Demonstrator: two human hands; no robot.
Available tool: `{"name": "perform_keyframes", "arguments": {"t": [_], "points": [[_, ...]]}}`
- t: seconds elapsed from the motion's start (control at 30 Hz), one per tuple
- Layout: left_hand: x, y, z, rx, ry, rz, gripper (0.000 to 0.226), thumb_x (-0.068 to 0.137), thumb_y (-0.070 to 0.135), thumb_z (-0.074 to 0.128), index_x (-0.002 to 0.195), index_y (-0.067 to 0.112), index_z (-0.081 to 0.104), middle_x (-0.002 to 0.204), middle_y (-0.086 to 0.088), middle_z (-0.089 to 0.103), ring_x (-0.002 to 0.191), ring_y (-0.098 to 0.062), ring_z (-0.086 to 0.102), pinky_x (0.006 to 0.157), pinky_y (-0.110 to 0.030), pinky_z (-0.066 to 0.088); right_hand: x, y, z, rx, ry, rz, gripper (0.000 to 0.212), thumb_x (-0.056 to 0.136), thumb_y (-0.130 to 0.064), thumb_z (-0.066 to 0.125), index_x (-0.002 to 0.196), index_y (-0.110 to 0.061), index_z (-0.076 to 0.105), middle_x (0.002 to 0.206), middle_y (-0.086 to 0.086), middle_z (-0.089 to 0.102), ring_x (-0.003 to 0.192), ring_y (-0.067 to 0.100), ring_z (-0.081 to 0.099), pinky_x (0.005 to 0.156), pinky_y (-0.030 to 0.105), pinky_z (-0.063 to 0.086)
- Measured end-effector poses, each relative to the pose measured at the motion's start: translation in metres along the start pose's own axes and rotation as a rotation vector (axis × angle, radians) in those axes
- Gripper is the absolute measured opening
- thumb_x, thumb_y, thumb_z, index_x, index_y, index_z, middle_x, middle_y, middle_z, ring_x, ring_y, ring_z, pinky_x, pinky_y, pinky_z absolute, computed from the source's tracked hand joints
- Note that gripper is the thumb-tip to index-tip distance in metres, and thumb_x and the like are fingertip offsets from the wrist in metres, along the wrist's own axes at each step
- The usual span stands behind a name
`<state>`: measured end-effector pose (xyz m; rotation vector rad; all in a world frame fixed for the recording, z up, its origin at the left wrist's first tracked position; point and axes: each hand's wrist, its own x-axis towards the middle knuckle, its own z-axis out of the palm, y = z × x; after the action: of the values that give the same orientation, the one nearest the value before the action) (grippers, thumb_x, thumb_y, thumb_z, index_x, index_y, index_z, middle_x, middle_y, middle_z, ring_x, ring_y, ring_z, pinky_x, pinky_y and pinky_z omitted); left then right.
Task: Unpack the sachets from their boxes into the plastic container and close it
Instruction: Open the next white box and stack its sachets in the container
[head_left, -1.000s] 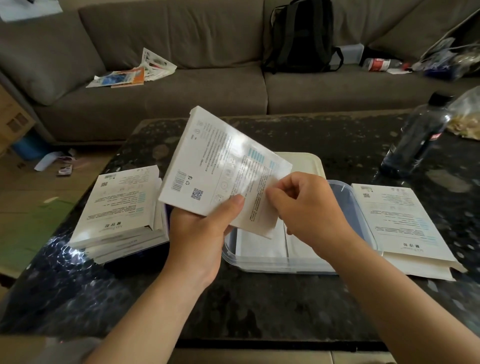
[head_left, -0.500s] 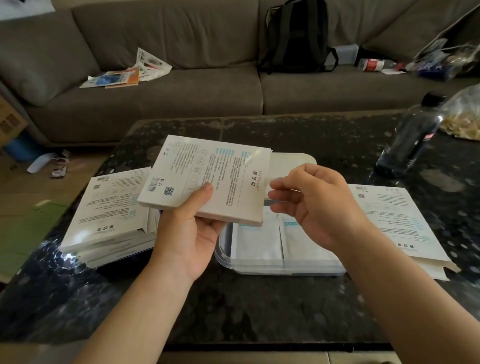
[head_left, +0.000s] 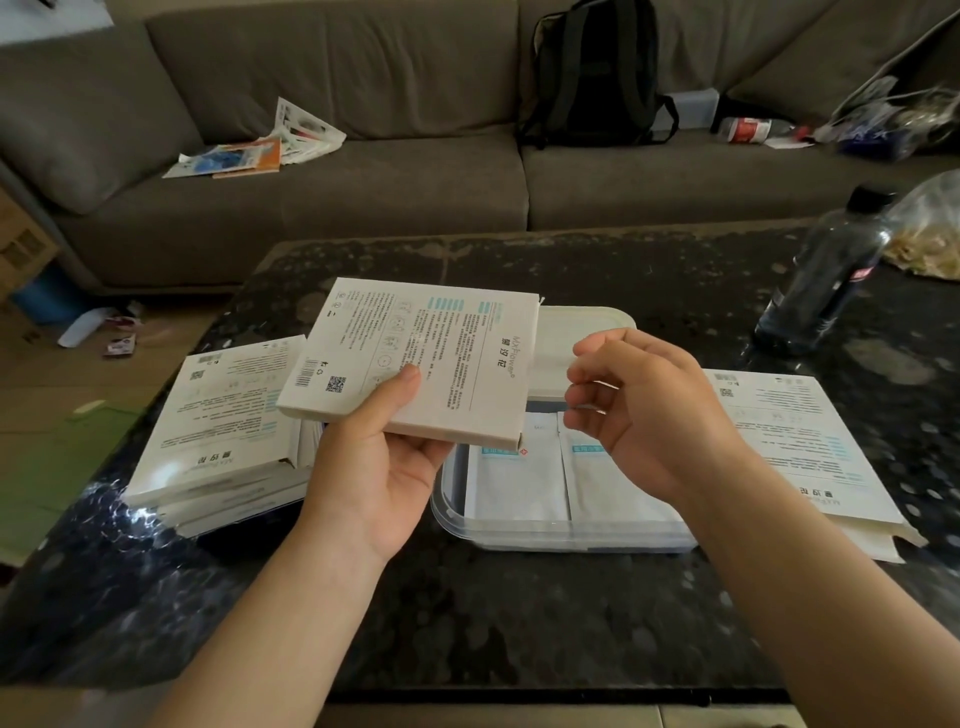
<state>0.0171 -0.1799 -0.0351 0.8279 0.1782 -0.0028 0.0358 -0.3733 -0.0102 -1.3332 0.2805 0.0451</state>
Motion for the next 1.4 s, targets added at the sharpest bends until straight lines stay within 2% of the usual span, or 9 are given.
{"name": "perform_keyframes", "arguments": {"t": [0.17, 0.27, 0.37, 0.5, 0.77, 1.07, 1.17, 1.3, 1.4], "points": [[0.001, 0.001, -0.001, 0.004, -0.002, 0.01, 0.059, 0.081, 0.011, 0.067, 0.138, 0.026, 0.059, 0.123, -0.005, 0.077, 0.111, -0.023, 0.076, 0.075, -0.037, 0.066, -0.001, -0.002, 0.001, 0.013, 0.041, 0.081, 0.016, 0.096, -0.028, 0.06, 0.1, -0.013, 0.064, 0.087, 0.008, 0.062, 0.073, 0.022, 0.064, 0.06, 0.033, 0.055], [0.0, 0.001, 0.0, 0.014, -0.017, 0.015, 0.061, 0.082, 0.011, 0.068, 0.139, 0.027, 0.059, 0.125, -0.005, 0.076, 0.113, -0.023, 0.075, 0.073, -0.036, 0.065, -0.004, 0.003, 0.005, -0.155, -0.105, 0.088, 0.048, 0.082, -0.05, 0.071, 0.117, -0.02, 0.056, 0.108, 0.01, 0.066, 0.087, 0.028, 0.072, 0.069, 0.036, 0.062], [-0.001, -0.001, 0.002, 0.035, -0.041, 0.023, 0.059, 0.084, 0.01, 0.066, 0.14, 0.027, 0.059, 0.129, -0.005, 0.075, 0.117, -0.025, 0.073, 0.076, -0.036, 0.065, -0.006, 0.01, 0.01, -0.134, -0.275, 0.114, 0.071, 0.07, -0.038, 0.078, 0.131, -0.019, 0.048, 0.114, 0.009, 0.072, 0.093, 0.031, 0.075, 0.078, 0.044, 0.062], [-0.002, -0.002, 0.002, 0.04, -0.057, 0.017, 0.054, 0.085, 0.01, 0.065, 0.137, 0.025, 0.061, 0.127, -0.006, 0.075, 0.117, -0.025, 0.073, 0.081, -0.038, 0.065, -0.004, 0.01, 0.008, -0.011, -0.355, 0.087, 0.054, 0.084, -0.01, 0.073, 0.131, -0.014, 0.047, 0.112, 0.011, 0.075, 0.099, 0.033, 0.074, 0.088, 0.052, 0.059], [-0.001, -0.001, 0.002, 0.028, -0.085, 0.002, 0.053, 0.088, 0.008, 0.063, 0.138, 0.024, 0.06, 0.126, -0.006, 0.076, 0.116, -0.025, 0.074, 0.076, -0.036, 0.065, -0.004, 0.009, 0.005, 0.059, -0.423, 0.079, 0.049, 0.088, -0.005, 0.067, 0.133, -0.012, 0.049, 0.117, 0.011, 0.073, 0.104, 0.034, 0.072, 0.09, 0.053, 0.058], [0.001, 0.002, -0.001, -0.068, -0.035, -0.046, 0.057, 0.088, 0.012, 0.065, 0.143, 0.021, 0.056, 0.126, -0.009, 0.076, 0.112, -0.025, 0.075, 0.075, -0.036, 0.066, -0.002, 0.008, -0.001, 0.114, -0.425, 0.105, 0.043, 0.098, 0.002, 0.053, 0.138, -0.015, 0.049, 0.122, 0.013, 0.071, 0.106, 0.036, 0.071, 0.093, 0.053, 0.057], [0.001, 0.002, -0.001, -0.085, -0.019, -0.049, 0.057, 0.087, 0.013, 0.065, 0.142, 0.019, 0.056, 0.123, -0.01, 0.077, 0.111, -0.025, 0.076, 0.076, -0.037, 0.067, -0.001, 0.008, -0.001, 0.065, -0.389, 0.103, 0.045, 0.096, 0.002, 0.057, 0.135, -0.019, 0.049, 0.121, 0.011, 0.071, 0.101, 0.035, 0.073, 0.091, 0.053, 0.057], [0.002, 0.002, -0.001, -0.136, -0.017, -0.077, 0.057, 0.089, 0.014, 0.065, 0.145, 0.018, 0.054, 0.126, -0.014, 0.075, 0.112, -0.028, 0.075, 0.071, -0.036, 0.066, 0.0, 0.012, 0.005, -0.327, -0.144, -0.038, 0.057, 0.083, -0.017, 0.079, 0.129, -0.029, 0.047, 0.11, 0.005, 0.067, 0.09, 0.025, 0.072, 0.07, 0.036, 0.064], [0.002, 0.0, -0.001, -0.144, -0.013, -0.092, 0.055, 0.091, 0.015, 0.064, 0.145, 0.017, 0.054, 0.127, -0.015, 0.074, 0.112, -0.029, 0.075, 0.071, -0.036, 0.066, 0.0, 0.018, 0.009, -0.547, -0.016, -0.194, 0.049, 0.079, -0.034, 0.082, 0.114, -0.033, 0.048, 0.101, -0.004, 0.06, 0.084, 0.019, 0.066, 0.062, 0.026, 0.061]]}}
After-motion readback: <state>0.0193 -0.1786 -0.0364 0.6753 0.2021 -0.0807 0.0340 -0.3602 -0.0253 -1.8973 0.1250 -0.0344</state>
